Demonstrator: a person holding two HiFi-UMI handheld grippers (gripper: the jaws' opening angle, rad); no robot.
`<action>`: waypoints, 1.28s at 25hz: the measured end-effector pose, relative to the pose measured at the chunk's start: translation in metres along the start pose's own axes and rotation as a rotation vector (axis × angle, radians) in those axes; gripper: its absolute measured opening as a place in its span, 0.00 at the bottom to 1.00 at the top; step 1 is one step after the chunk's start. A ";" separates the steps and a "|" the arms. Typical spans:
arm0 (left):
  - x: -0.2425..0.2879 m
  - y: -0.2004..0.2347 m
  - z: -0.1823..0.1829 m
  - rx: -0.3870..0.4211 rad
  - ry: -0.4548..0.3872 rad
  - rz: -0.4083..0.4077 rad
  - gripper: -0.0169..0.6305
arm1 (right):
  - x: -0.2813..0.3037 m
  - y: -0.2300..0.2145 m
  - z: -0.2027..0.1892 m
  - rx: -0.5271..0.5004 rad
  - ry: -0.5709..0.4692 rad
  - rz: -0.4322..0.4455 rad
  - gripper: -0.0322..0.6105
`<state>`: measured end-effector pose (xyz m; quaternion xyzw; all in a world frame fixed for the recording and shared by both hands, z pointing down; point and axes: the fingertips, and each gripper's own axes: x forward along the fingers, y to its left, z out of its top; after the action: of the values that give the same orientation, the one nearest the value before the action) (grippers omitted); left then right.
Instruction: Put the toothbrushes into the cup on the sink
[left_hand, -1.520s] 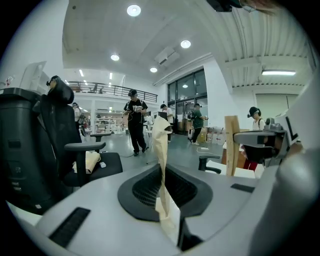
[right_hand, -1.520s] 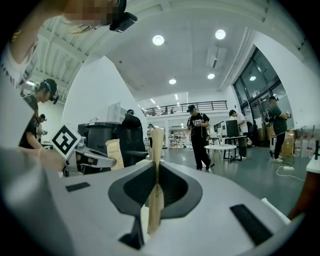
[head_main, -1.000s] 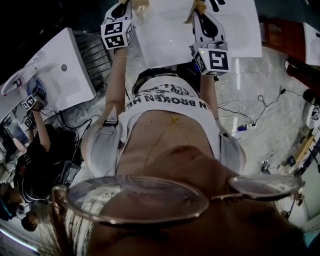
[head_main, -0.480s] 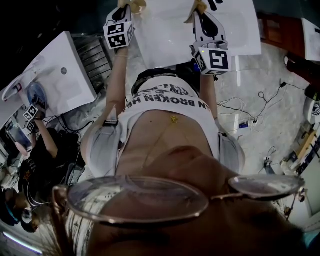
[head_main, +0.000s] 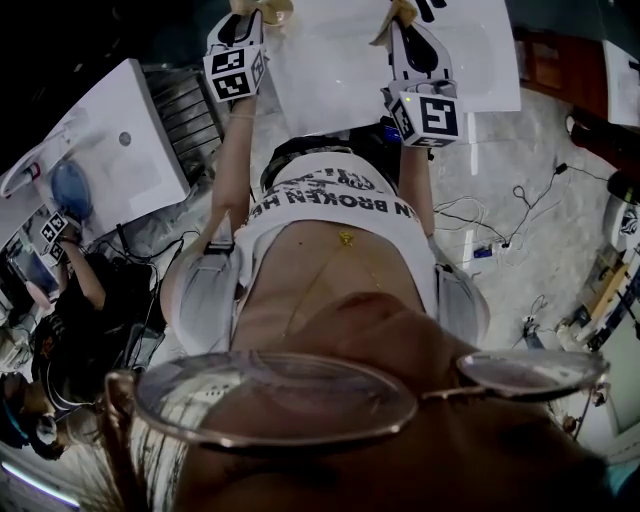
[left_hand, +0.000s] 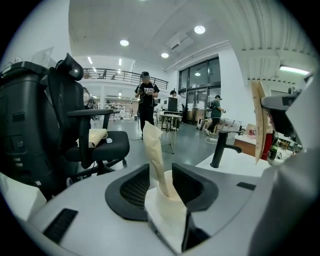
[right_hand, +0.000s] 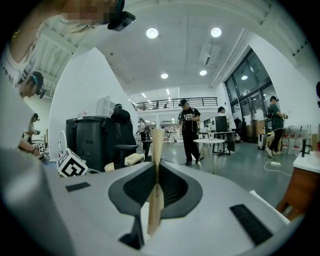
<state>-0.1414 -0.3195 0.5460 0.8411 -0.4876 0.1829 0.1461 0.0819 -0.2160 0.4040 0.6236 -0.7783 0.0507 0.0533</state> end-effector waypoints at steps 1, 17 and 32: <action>-0.001 0.000 0.001 -0.005 -0.003 -0.001 0.23 | 0.000 -0.001 0.000 -0.002 0.001 -0.001 0.10; -0.039 -0.003 -0.001 -0.083 -0.028 0.047 0.36 | 0.007 0.001 -0.003 -0.018 -0.010 0.021 0.10; -0.085 -0.005 -0.012 -0.137 -0.035 0.063 0.36 | 0.068 0.072 0.009 -0.007 -0.073 0.240 0.10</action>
<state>-0.1780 -0.2470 0.5182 0.8165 -0.5276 0.1390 0.1889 -0.0037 -0.2668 0.4037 0.5273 -0.8488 0.0314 0.0207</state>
